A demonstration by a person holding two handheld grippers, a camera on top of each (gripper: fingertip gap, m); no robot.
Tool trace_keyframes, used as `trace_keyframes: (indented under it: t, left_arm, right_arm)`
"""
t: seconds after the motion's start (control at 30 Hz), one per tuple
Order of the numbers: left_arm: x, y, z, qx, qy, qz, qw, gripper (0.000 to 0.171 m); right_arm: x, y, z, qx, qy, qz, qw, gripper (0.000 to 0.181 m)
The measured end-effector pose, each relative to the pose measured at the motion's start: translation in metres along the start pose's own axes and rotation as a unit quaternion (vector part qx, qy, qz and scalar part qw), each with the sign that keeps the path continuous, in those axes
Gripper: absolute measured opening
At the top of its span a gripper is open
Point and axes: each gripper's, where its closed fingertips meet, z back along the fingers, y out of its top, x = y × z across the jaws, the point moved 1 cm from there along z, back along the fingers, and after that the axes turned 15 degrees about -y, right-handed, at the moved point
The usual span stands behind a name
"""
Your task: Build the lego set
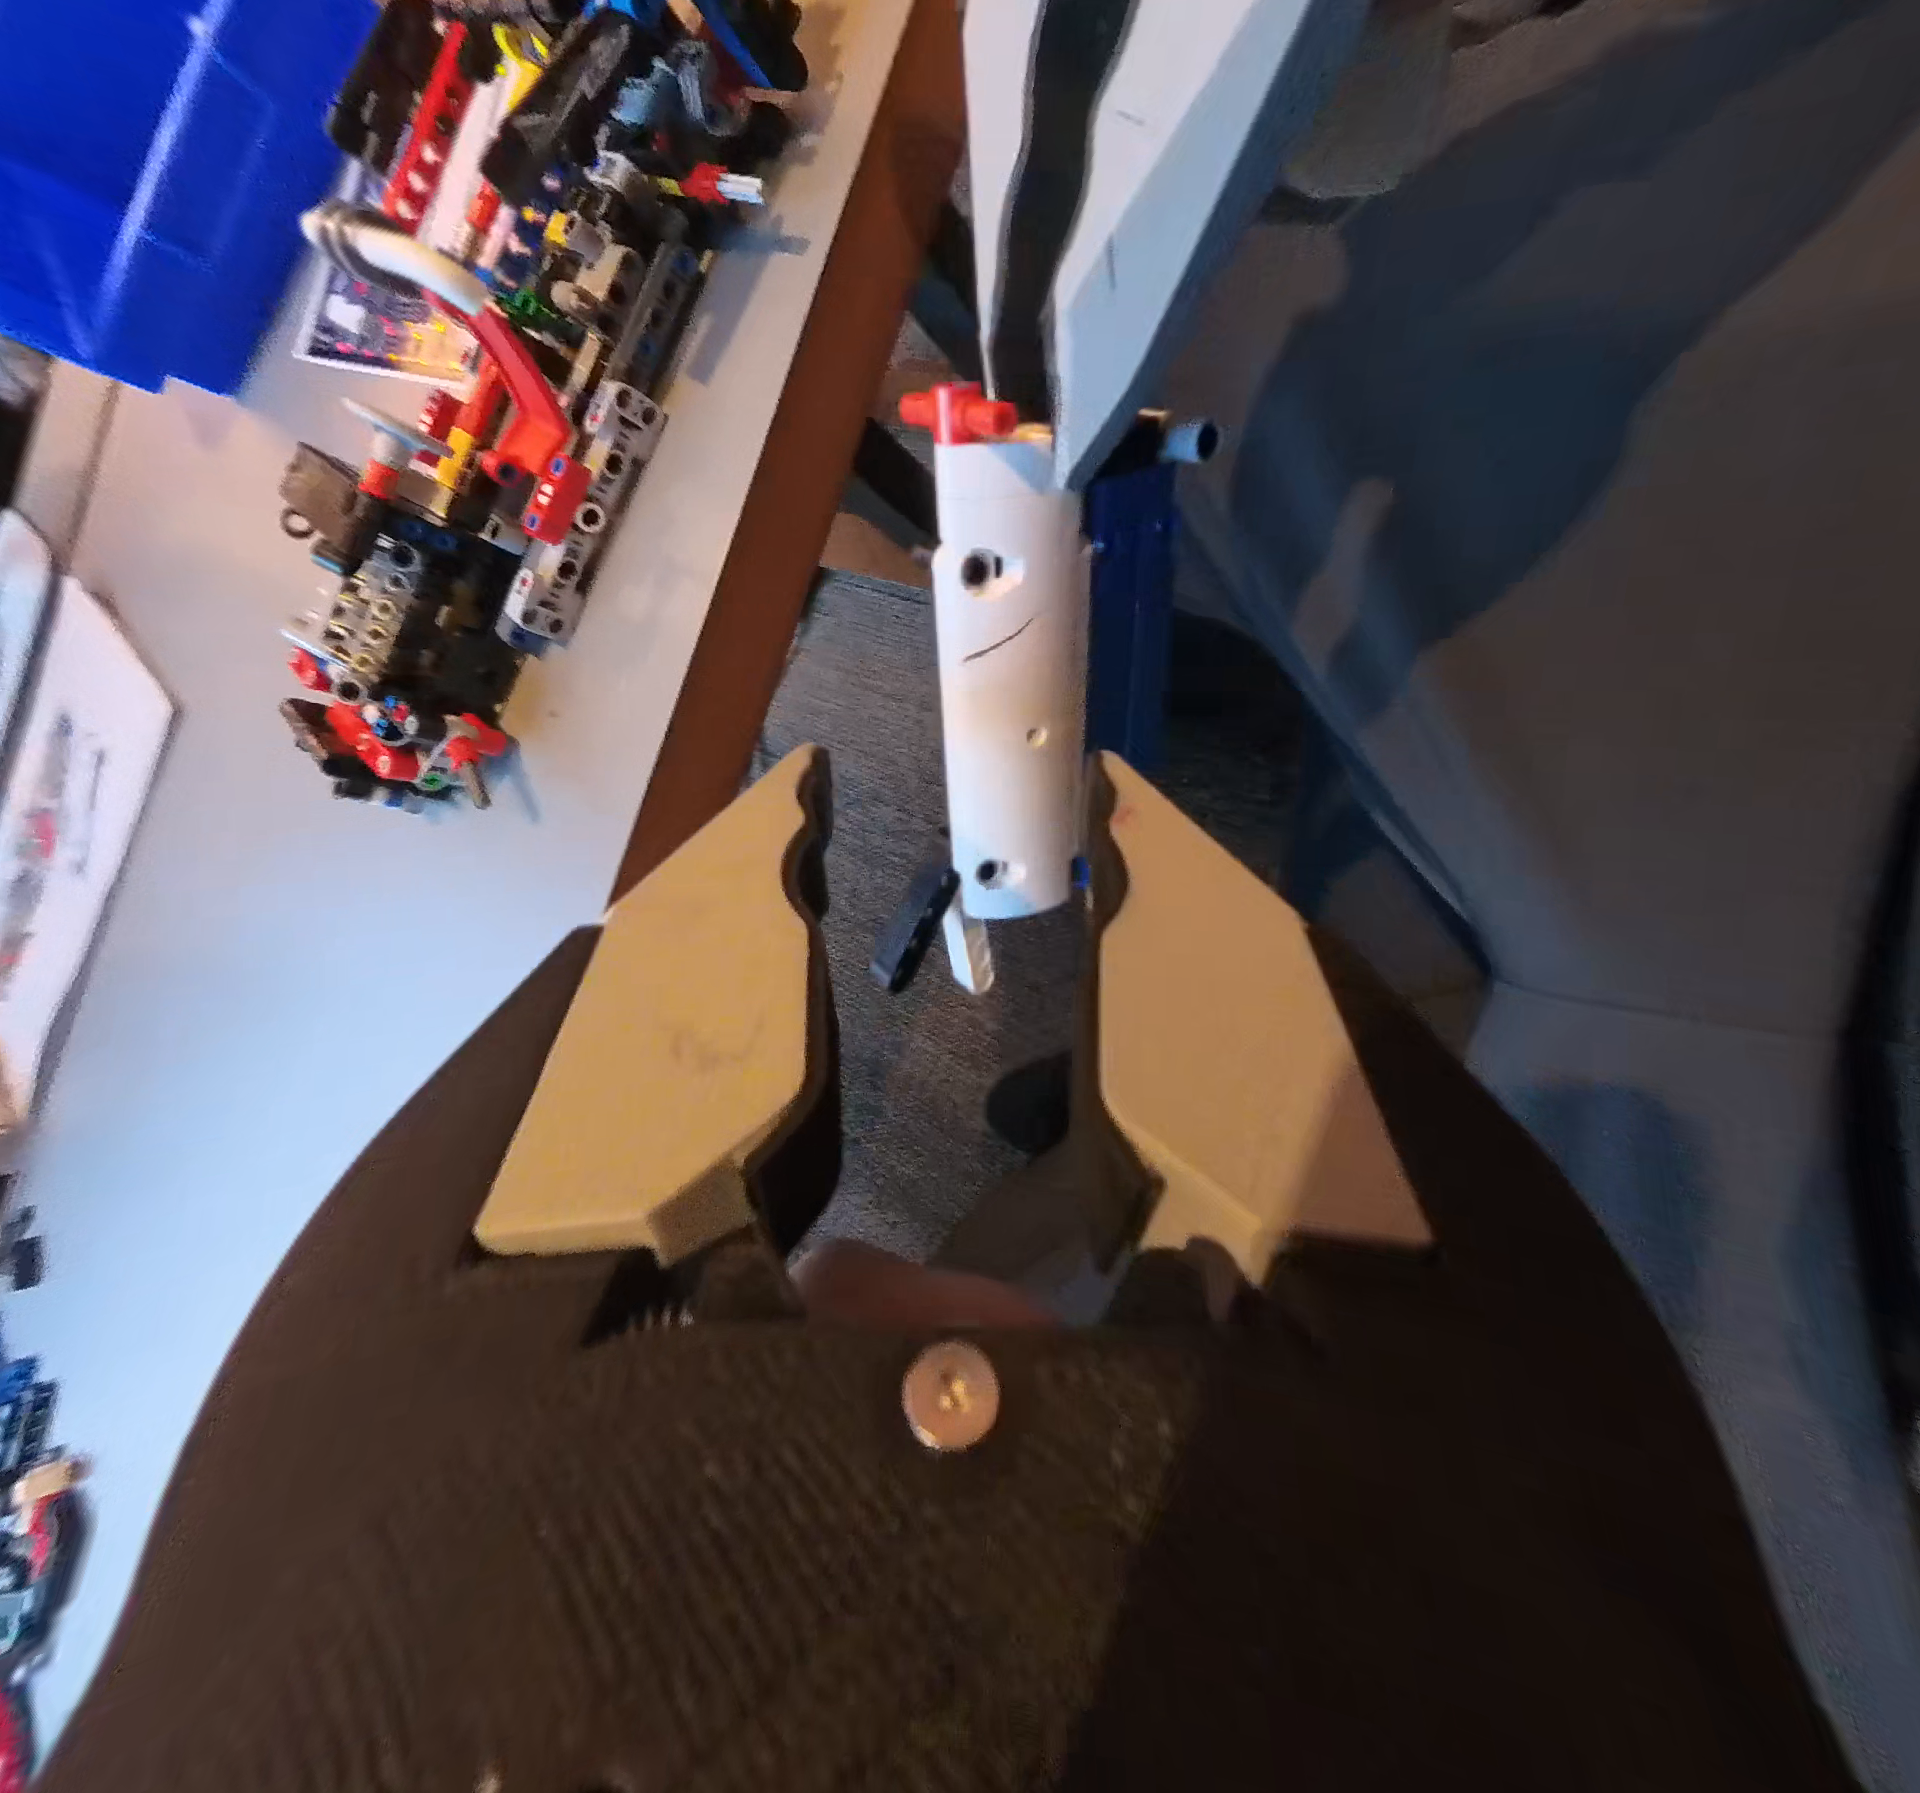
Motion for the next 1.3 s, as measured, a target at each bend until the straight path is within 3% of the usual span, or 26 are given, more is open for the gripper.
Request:
trace_keyframes:
  t: [0.17, 0.3, 0.47, 0.73, 1.1, 1.3]
  left_arm:
    - [-0.002, 0.003, -0.008, 0.003, 0.034, 0.008, 0.999, 0.063]
    - [0.008, 0.018, -0.020, 0.024, 0.065, 0.001, 0.998, 0.067]
    - [-0.001, 0.014, -0.027, -0.009, 0.152, -0.063, 0.986, 0.065]
    - [-0.018, 0.012, -0.027, -0.010, 0.170, -0.072, 0.983, 0.056]
    - [-0.039, 0.034, -0.028, 0.023, 0.220, -0.171, 0.960, 0.054]
    - [-0.052, 0.040, -0.031, 0.025, 0.266, -0.264, 0.927, 0.054]
  right_arm:
    - [0.004, -0.001, -0.003, -0.006, -0.007, -0.026, 1.000, 0.014]
    - [0.003, 0.008, -0.001, 0.017, 0.010, -0.079, 0.997, 0.014]
    - [0.007, 0.012, 0.000, 0.031, 0.004, -0.091, 0.995, 0.014]
    - [0.012, 0.017, 0.004, 0.050, 0.013, -0.111, 0.993, 0.013]
    - [0.033, 0.025, 0.010, 0.087, 0.013, -0.103, 0.991, 0.014]
    - [0.038, 0.024, 0.010, 0.094, -0.014, -0.047, 0.994, 0.014]
